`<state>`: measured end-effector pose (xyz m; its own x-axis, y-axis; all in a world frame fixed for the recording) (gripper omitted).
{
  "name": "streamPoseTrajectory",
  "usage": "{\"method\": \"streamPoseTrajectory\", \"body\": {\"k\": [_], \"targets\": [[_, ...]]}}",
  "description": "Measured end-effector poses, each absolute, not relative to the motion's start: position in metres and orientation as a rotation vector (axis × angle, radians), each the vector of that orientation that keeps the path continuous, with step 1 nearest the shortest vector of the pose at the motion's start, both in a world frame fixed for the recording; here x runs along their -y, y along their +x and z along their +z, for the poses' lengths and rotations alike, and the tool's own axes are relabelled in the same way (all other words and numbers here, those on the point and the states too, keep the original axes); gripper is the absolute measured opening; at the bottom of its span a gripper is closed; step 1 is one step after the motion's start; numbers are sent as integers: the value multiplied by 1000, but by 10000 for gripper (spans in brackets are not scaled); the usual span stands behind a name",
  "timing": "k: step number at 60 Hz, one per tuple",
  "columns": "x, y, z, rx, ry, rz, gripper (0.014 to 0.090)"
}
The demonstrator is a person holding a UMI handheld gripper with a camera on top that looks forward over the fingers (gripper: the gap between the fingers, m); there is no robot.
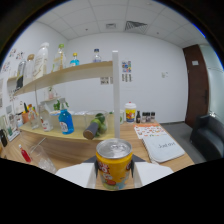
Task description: Make me a cup of Vodka Sunrise.
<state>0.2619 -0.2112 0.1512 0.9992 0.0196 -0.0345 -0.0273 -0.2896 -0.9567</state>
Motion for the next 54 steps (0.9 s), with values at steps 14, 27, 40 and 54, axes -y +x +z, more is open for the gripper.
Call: {"method": "streamPoseTrajectory", "body": {"k": [14,27,40,54], "targets": [[211,277,71,-50,-1997,59,516],[214,274,46,-46,-2038,48,523],[222,274,43,-32,-2038,9,537],[239,289,48,-107,-2093,-130,867]]}}
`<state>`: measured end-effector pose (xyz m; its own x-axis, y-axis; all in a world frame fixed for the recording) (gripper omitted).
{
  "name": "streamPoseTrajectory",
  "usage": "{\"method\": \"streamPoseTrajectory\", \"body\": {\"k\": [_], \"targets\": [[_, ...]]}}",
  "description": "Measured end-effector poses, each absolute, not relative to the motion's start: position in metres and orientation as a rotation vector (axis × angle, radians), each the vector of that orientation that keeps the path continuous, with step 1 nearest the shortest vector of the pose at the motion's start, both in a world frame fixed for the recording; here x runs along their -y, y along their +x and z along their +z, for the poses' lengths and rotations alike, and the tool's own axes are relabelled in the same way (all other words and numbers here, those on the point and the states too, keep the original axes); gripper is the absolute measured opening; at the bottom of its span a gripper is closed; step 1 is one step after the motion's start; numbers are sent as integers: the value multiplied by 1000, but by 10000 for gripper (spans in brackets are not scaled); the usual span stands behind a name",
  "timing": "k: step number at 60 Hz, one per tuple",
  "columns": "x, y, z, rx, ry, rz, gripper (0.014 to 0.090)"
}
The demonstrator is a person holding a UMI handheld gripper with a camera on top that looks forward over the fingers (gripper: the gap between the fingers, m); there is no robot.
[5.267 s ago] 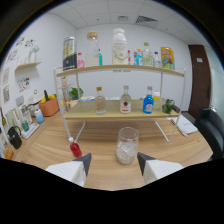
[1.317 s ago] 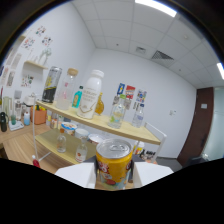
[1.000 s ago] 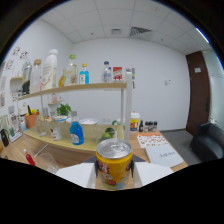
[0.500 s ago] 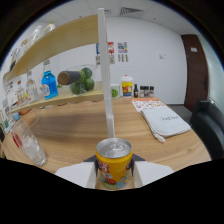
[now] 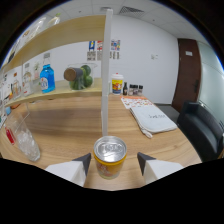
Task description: Make me a cup of Vodka Sunrise.
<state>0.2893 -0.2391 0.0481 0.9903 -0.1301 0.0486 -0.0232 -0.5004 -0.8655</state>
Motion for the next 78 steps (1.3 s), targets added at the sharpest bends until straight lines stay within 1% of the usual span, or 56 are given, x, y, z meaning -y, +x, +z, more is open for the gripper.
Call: {"method": "streamPoseTrajectory", "body": {"k": [2,10,16,20,25,33,38,44,56,66,71,78], "targets": [[242,289,55,-125,-2092,-144,854],[263,279,98,-161,-2044,-234,857],[280,241,132,-146,-1998,-224,856],[289,207,145,-119,-1978,-210,855],[298,158,148,-83,-1970,-164,864],[309,97,134,-71,-1986,-90,860],[313,74,130,-82,-2000,-75,861],[311,54,135,-96,-1999,-70,863],[283,7,173,-57,-1950,-13,865],[237,-34,207,-9,-1893,42,864],[210,-46,214,-5,-1885,48,863],[170,-56,216,6,-1878,50,824]]}}
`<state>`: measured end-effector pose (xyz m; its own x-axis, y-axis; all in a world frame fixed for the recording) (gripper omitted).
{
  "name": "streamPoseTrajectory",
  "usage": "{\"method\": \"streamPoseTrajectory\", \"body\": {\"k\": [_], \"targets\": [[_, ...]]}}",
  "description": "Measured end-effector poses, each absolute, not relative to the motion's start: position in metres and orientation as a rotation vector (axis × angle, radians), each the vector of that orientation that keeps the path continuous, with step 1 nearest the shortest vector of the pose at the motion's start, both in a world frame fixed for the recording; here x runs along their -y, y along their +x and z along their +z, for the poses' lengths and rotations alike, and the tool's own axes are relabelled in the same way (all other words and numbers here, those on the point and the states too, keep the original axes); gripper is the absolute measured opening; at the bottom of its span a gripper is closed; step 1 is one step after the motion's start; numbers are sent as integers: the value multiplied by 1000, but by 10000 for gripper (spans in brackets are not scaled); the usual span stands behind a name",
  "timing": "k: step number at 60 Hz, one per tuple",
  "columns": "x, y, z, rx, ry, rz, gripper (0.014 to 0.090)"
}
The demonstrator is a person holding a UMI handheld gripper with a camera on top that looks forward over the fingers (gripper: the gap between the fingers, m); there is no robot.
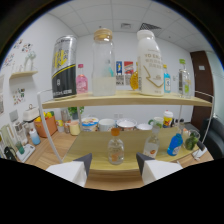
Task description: Make me a cup of Vodka Sunrise.
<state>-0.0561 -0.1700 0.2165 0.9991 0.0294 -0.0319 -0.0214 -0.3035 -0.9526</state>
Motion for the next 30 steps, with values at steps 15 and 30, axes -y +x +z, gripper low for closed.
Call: {"method": "streamPoseTrajectory", "body": {"k": [15,30], "targets": [[110,-57,197,-19,-1933,35,562],[101,-48,188,-36,-1963,-2,361]]}}
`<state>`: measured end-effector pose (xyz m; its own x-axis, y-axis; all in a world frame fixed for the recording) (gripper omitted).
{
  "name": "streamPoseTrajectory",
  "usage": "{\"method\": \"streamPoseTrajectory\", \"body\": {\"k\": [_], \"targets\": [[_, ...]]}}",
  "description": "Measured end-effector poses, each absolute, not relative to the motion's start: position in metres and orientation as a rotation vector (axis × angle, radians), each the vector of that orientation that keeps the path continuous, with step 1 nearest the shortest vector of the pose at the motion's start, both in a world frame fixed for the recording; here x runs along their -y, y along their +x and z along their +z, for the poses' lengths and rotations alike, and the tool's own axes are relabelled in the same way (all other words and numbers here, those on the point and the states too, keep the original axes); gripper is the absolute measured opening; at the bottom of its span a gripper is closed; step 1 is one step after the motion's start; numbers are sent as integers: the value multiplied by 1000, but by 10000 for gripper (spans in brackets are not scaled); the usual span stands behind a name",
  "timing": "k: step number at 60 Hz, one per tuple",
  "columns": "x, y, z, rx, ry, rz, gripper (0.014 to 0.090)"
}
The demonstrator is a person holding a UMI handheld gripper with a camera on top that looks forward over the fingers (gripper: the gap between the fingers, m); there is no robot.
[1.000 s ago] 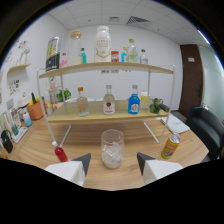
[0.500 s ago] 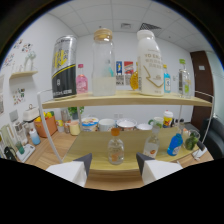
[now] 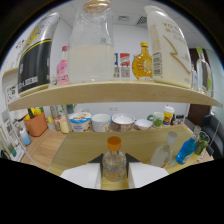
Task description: Make me a cup of Vodka Sunrise.
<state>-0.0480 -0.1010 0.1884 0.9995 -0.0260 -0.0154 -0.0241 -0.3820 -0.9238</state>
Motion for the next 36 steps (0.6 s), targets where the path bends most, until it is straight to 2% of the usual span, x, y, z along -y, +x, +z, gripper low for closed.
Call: {"method": "streamPoseTrajectory", "body": {"k": [14,28,36], "targets": [[117,-50,201,-10,-1952,13,359],[167,-52,233,2,-1884,12,358],[196,-54,237,-3,-1867,27,359]]}}
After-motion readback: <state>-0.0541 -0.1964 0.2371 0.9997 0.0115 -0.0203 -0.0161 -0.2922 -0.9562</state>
